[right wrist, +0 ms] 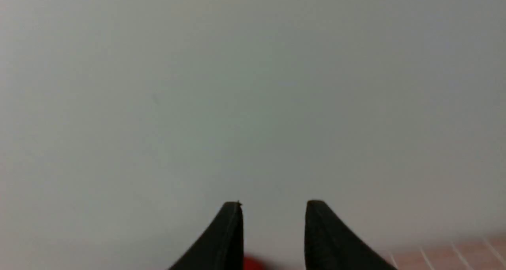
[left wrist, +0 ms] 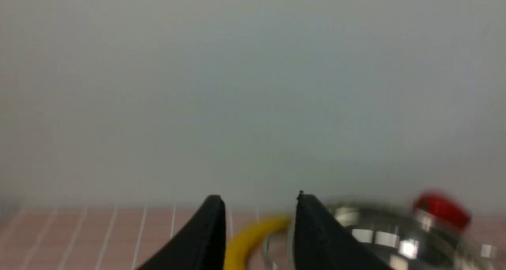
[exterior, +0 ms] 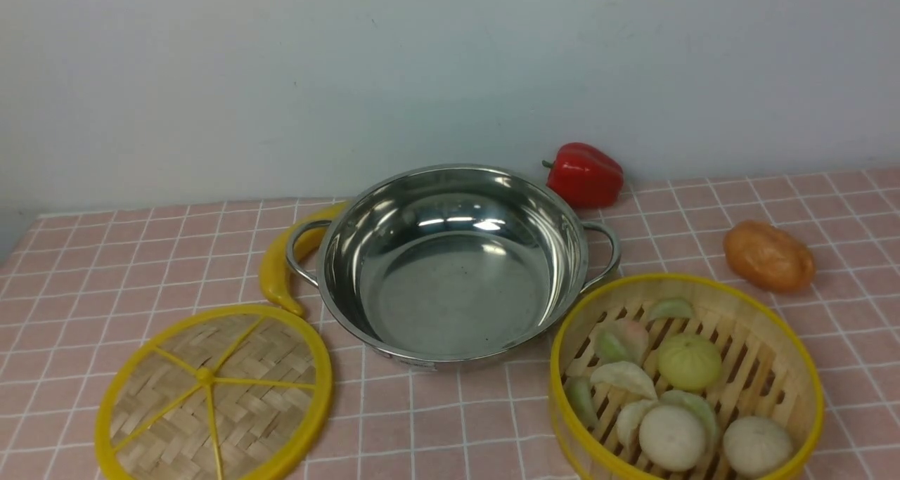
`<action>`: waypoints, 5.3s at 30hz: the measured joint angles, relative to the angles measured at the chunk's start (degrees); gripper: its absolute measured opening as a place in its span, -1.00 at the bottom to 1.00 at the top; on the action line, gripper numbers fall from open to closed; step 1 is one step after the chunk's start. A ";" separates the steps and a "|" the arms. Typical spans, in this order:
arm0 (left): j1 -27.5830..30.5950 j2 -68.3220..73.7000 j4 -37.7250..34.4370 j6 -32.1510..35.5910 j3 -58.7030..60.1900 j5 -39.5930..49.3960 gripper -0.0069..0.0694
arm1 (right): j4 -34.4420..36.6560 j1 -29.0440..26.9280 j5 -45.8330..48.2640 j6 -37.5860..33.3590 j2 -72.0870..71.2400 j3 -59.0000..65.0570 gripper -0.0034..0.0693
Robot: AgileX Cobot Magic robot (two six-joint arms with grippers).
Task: Place the steamer in the pot on the pink tablecloth, and put the lid on the steamer.
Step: 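Reach for and grasp the rim of the bamboo steamer holding the buns with the right gripper, then place the bamboo steamer basket of food into the steel pot with the right gripper, then grasp the bamboo steamer lid lying on the table by its centre knob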
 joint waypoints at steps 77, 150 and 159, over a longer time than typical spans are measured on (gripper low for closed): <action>0.00 30.47 -2.83 1.08 0.00 23.40 -0.18 | 10.49 17.34 42.74 -23.13 67.71 -56.12 -0.75; 0.00 42.42 9.49 -9.46 -11.98 20.62 -0.18 | 8.91 21.32 44.33 -21.36 80.79 -88.07 0.32; 0.00 55.97 9.91 -9.60 -18.95 23.99 -0.18 | 7.18 21.32 44.19 -21.82 60.75 -72.14 0.32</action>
